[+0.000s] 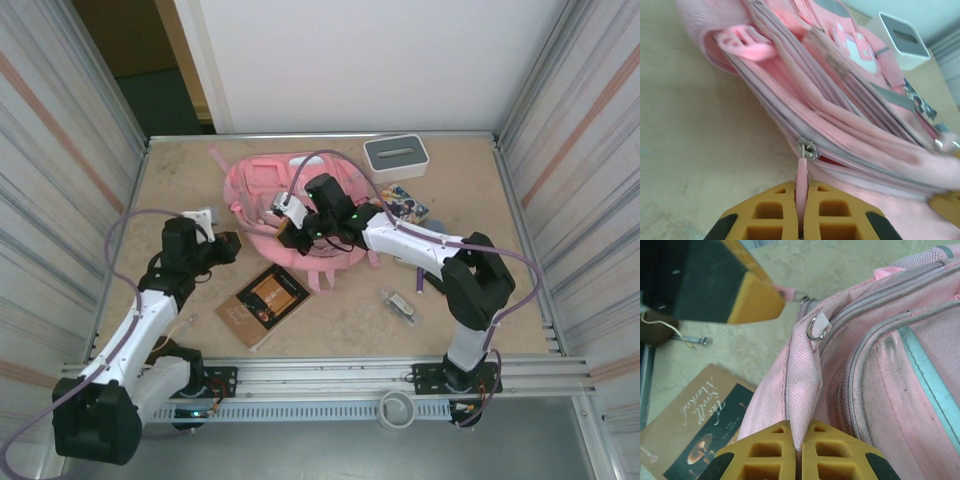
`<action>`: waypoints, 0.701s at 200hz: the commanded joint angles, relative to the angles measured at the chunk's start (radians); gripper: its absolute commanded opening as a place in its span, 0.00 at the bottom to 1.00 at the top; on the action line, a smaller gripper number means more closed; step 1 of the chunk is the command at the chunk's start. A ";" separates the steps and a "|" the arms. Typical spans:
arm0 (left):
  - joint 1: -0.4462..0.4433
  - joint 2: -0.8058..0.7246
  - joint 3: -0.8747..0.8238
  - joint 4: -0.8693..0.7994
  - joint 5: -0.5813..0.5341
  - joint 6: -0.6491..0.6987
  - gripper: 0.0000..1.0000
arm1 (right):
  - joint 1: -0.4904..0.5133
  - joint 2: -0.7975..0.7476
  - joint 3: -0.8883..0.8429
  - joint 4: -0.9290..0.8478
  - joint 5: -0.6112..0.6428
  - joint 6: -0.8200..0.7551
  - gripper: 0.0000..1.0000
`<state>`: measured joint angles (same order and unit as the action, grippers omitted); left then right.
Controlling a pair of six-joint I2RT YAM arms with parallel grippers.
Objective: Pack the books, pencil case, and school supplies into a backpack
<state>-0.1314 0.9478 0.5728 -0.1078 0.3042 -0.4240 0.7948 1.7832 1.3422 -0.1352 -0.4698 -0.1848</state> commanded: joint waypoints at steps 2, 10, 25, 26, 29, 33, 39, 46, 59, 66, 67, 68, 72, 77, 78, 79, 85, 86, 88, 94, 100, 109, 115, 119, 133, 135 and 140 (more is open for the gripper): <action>0.076 0.046 -0.007 0.135 -0.121 -0.022 0.00 | -0.035 -0.048 -0.014 -0.035 -0.042 0.028 0.00; 0.088 0.075 -0.006 0.158 -0.132 -0.019 0.00 | -0.037 -0.048 -0.014 -0.036 -0.048 0.027 0.00; 0.112 0.137 0.001 0.206 -0.151 -0.013 0.00 | -0.040 -0.045 -0.013 -0.036 -0.069 0.030 0.00; 0.113 0.141 0.002 0.209 -0.153 -0.012 0.00 | -0.040 -0.043 -0.013 -0.036 -0.071 0.029 0.00; 0.118 0.155 0.005 0.218 -0.161 -0.010 0.00 | -0.040 -0.043 -0.012 -0.037 -0.076 0.030 0.00; 0.122 0.176 0.009 0.231 -0.168 -0.006 0.00 | -0.039 -0.040 -0.012 -0.038 -0.081 0.031 0.00; 0.129 0.208 0.015 0.249 -0.182 0.002 0.00 | -0.040 -0.037 -0.009 -0.039 -0.092 0.030 0.00; 0.138 0.250 0.029 0.264 -0.181 0.008 0.00 | -0.040 -0.033 -0.004 -0.044 -0.098 0.031 0.00; 0.155 0.330 0.055 0.302 -0.168 0.015 0.00 | -0.040 -0.021 0.008 -0.049 -0.113 0.030 0.00; 0.162 0.373 0.069 0.316 -0.159 0.017 0.00 | -0.039 -0.014 0.017 -0.050 -0.121 0.032 0.00; 0.163 0.378 0.073 0.317 -0.158 0.017 0.00 | -0.040 -0.013 0.018 -0.050 -0.123 0.033 0.00; 0.163 0.381 0.074 0.318 -0.157 0.018 0.00 | -0.040 -0.012 0.019 -0.050 -0.125 0.032 0.00; 0.167 0.406 0.085 0.325 -0.155 0.019 0.00 | -0.040 -0.008 0.022 -0.050 -0.129 0.034 0.00; 0.169 0.432 0.094 0.338 -0.153 0.018 0.00 | -0.039 -0.001 0.028 -0.050 -0.136 0.034 0.00; 0.169 0.438 0.096 0.341 -0.153 0.018 0.00 | -0.039 0.000 0.029 -0.050 -0.138 0.034 0.00; 0.170 0.443 0.097 0.343 -0.153 0.018 0.00 | -0.039 0.001 0.030 -0.050 -0.139 0.036 0.00; 0.175 0.471 0.108 0.354 -0.148 0.018 0.00 | -0.040 0.008 0.036 -0.050 -0.143 0.038 0.00; 0.176 0.476 0.110 0.355 -0.147 0.018 0.00 | -0.040 0.010 0.037 -0.050 -0.143 0.039 0.00; 0.179 0.485 0.114 0.358 -0.145 0.016 0.00 | -0.039 0.013 0.039 -0.050 -0.145 0.038 0.00; 0.184 0.509 0.125 0.363 -0.140 0.014 0.00 | -0.039 0.022 0.046 -0.053 -0.146 0.040 0.00; 0.191 0.527 0.134 0.364 -0.131 0.013 0.00 | -0.039 0.030 0.051 -0.055 -0.147 0.041 0.00; 0.200 0.539 0.140 0.367 -0.129 0.008 0.03 | -0.040 0.042 0.059 -0.059 -0.148 0.044 0.00; 0.204 0.541 0.139 0.373 -0.135 0.010 0.04 | -0.039 0.047 0.063 -0.062 -0.150 0.046 0.00; 0.208 0.540 0.137 0.377 -0.140 0.012 0.05 | -0.039 0.051 0.064 -0.063 -0.154 0.047 0.00; 0.225 0.531 0.134 0.374 -0.149 0.020 0.06 | -0.036 0.059 0.067 -0.059 -0.153 0.055 0.00; 0.228 0.529 0.134 0.373 -0.148 0.020 0.07 | -0.036 0.061 0.068 -0.058 -0.152 0.058 0.00; 0.236 0.525 0.135 0.369 -0.146 0.022 0.08 | -0.035 0.065 0.070 -0.057 -0.147 0.063 0.00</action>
<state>0.0269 1.4811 0.6765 0.2035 0.3077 -0.4152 0.7700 1.8500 1.3682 -0.1562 -0.5552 -0.1646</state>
